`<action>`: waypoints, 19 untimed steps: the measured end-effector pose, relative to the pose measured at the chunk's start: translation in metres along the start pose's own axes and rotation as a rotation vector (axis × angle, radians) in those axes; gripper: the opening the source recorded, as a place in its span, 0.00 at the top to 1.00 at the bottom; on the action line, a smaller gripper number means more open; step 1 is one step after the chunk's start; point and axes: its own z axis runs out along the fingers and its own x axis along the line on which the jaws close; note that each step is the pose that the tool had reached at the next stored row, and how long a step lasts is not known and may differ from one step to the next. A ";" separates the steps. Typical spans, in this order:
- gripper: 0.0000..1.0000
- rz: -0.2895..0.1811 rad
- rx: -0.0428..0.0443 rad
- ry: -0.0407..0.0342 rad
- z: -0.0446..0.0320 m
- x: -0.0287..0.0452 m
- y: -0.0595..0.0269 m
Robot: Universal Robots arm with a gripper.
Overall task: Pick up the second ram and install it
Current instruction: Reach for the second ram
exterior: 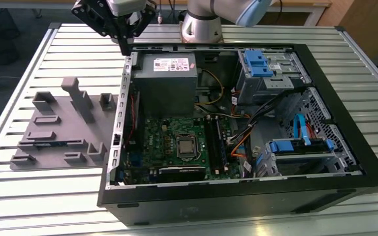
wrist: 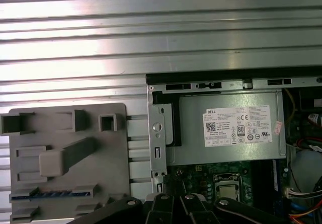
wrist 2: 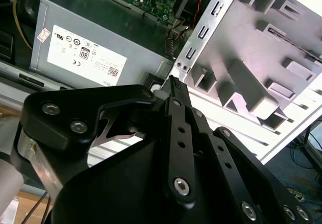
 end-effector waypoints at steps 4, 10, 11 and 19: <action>0.89 0.000 0.0000 0.0000 0.0000 0.0015 -0.0001; 0.89 0.000 0.0000 0.0000 -0.0001 0.0036 -0.0003; 0.89 0.000 0.0000 0.0000 -0.0001 0.0039 -0.0003; 0.89 0.000 0.0000 0.0000 0.0000 0.0056 -0.0004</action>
